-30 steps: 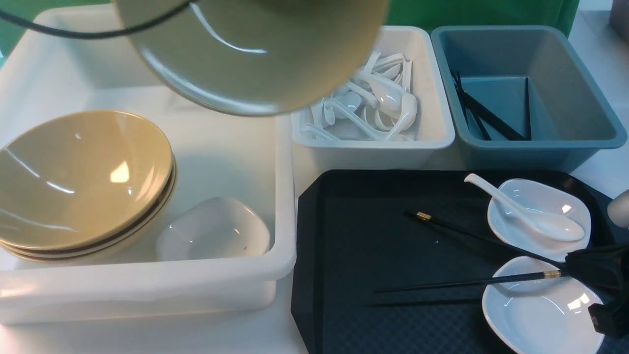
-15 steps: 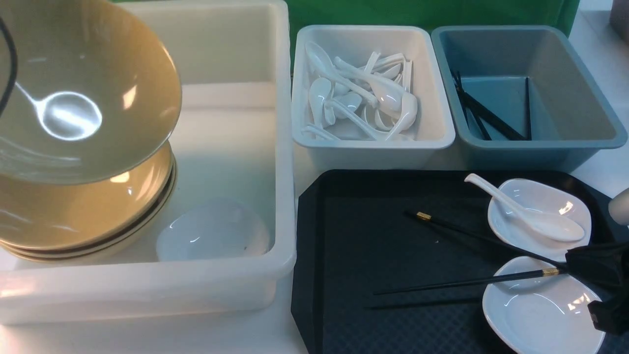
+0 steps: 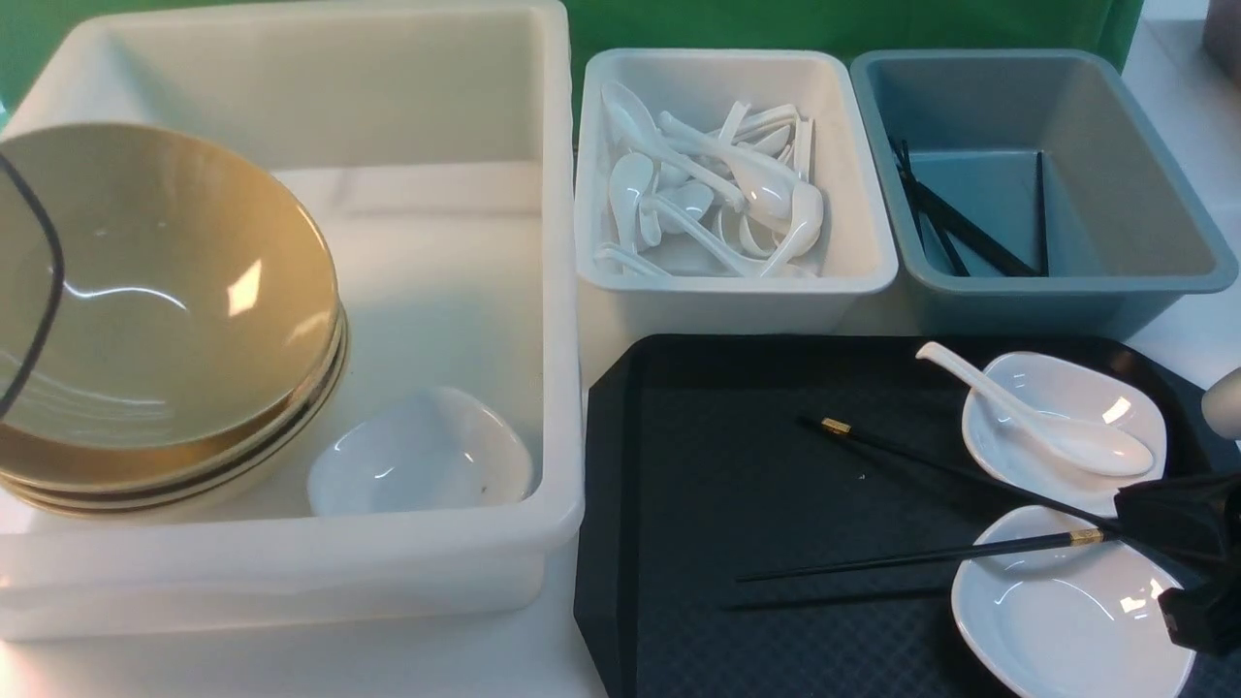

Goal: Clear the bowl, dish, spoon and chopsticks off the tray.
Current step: Use the left arm to put the noodle bowl into the large storage box on the left, then use the right arm to grab a chopstick

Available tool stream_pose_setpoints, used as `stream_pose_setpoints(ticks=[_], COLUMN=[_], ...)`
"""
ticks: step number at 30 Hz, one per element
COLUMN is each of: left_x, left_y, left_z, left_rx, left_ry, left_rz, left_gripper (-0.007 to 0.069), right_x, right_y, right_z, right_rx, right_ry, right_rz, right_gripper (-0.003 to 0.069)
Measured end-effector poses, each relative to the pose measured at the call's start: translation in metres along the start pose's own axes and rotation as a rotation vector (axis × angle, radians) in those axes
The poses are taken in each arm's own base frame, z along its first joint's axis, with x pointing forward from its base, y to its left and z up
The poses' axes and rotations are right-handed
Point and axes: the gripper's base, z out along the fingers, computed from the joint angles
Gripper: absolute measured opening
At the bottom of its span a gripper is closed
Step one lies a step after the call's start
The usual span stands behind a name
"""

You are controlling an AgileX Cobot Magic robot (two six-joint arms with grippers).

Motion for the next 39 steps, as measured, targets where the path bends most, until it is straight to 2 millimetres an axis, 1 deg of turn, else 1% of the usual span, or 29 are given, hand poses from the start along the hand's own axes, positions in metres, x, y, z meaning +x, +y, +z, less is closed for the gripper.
stream_pose_setpoints(ticks=[3, 5, 6, 7, 8, 9, 10, 12, 14, 15, 17, 18, 19, 20, 21, 22, 23, 24, 26, 28, 30, 31, 32, 33, 34, 35, 37, 38, 39], left_x=[0.003, 0.004, 0.005, 0.005, 0.005, 0.005, 0.006, 0.008, 0.009, 0.010, 0.010, 0.010, 0.009, 0.008, 0.008, 0.008, 0.010, 0.013, 0.022, 0.034, 0.045, 0.049, 0.057, 0.058, 0.073, 0.075, 0.099, 0.113, 0.122], left_y=[0.003, 0.006, 0.006, 0.007, 0.007, 0.007, 0.007, 0.006, 0.004, 0.004, -0.002, -0.003, -0.009, -0.014, -0.015, -0.023, -0.029, -0.037, -0.055, -0.078, -0.095, -0.100, -0.107, -0.109, -0.119, -0.121, -0.130, -0.132, -0.132], left_z=[0.007, 0.010, 0.010, 0.011, 0.011, 0.011, 0.011, 0.009, 0.005, 0.003, -0.013, -0.015, -0.031, -0.043, -0.045, -0.064, -0.077, -0.094, -0.118, -0.134, -0.140, -0.140, -0.139, -0.139, -0.134, -0.134, -0.128, -0.125, -0.124], left_rx=[-0.006, -0.019, -0.021, -0.026, -0.027, -0.029, -0.032, -0.033, -0.030, -0.030, -0.033, -0.033, -0.024, -0.016, -0.015, -0.002, 0.012, 0.033, 0.076, 0.148, 0.209, 0.226, 0.256, 0.263, 0.315, 0.327, 0.393, 0.425, 0.445], left_ry=[0.024, 0.044, 0.046, 0.053, 0.054, 0.056, 0.062, 0.078, 0.088, 0.088, 0.055, 0.050, 0.003, -0.035, -0.042, -0.104, -0.148, -0.200, -0.274, -0.308, -0.307, -0.298, -0.287, -0.288, -0.267, -0.270, -0.261, -0.250, -0.245], left_rz=[-0.016, -0.015, -0.013, -0.027, -0.029, -0.041, -0.070, -0.110, -0.130, -0.129, -0.106, -0.102, -0.075, -0.055, -0.052, -0.027, -0.007, 0.024, 0.105, 0.228, 0.335, 0.370, 0.419, 0.426, 0.494, 0.510, 0.604, 0.654, 0.686], left_gripper=[0.0039, 0.0111, 0.0117, 0.0181, 0.0181, 0.0221, 0.0278, 0.0358, 0.0430, 0.0435, 0.0479, 0.0481, 0.0484, 0.0482, 0.0481, 0.0467, 0.0451, 0.0427, 0.0371, 0.0288, 0.0209, 0.0181, 0.0136, 0.0127, 0.0053, 0.0041, 0.0002, -0.0005, -0.0008], right_x=[0.000, 0.000, 0.000, 0.000, 0.000, 0.000, -0.001, -0.001, -0.001, -0.001, -0.001, -0.001, -0.001, -0.001, -0.001, -0.001, -0.001, -0.001, 0.000, -0.002, -0.004, -0.007, -0.008, -0.009, -0.013, -0.014, -0.020, -0.022, -0.026], right_y=[0.000, 0.001, 0.001, 0.001, 0.001, 0.001, 0.001, 0.001, 0.001, 0.001, 0.001, 0.001, 0.001, 0.001, 0.001, 0.000, 0.000, 0.000, -0.001, -0.005, -0.007, -0.008, -0.009, -0.009, -0.012, -0.012, -0.010, -0.007, -0.005], right_z=[0.000, 0.000, 0.000, 0.000, 0.000, 0.000, 0.000, 0.000, 0.000, 0.000, 0.000, 0.000, 0.000, 0.000, 0.000, 0.001, 0.002, 0.005, 0.008, 0.012, 0.017, 0.019, 0.024, 0.023, 0.034, 0.037, 0.051, 0.060, 0.066], right_rx=[-0.003, -0.006, -0.006, -0.007, -0.007, -0.008, -0.008, -0.008, -0.008, -0.008, -0.008, -0.008, -0.007, -0.007, -0.007, -0.007, -0.007, -0.008, -0.007, 0.001, 0.004, 0.002, -0.003, -0.003, -0.016, -0.020, -0.046, -0.068, -0.081], right_ry=[-0.002, -0.003, -0.003, -0.004, -0.004, -0.005, -0.006, -0.006, -0.007, -0.007, -0.008, -0.008, -0.009, -0.009, -0.009, -0.006, -0.001, 0.012, 0.064, 0.157, 0.230, 0.254, 0.286, 0.285, 0.341, 0.352, 0.394, 0.419, 0.428], right_rz=[0.006, 0.010, 0.010, 0.012, 0.012, 0.014, 0.015, 0.015, 0.015, 0.015, 0.015, 0.015, 0.015, 0.016, 0.016, 0.017, 0.024, 0.041, 0.035, 0.031, 0.021, 0.016, 0.017, 0.016, 0.008, 0.006, -0.037, -0.073, -0.100], right_gripper=[0.0045, 0.0045, 0.0045, 0.0045, 0.0045, 0.0045, 0.0045, 0.0045, 0.0045, 0.0045, 0.0045, 0.0045, 0.0045, 0.0045, 0.0045, 0.0050, 0.0057, 0.0069, 0.0101, 0.0162, 0.0211, 0.0243, 0.0269, 0.0275, 0.0332, 0.0344, 0.0409, 0.0432, 0.0451])
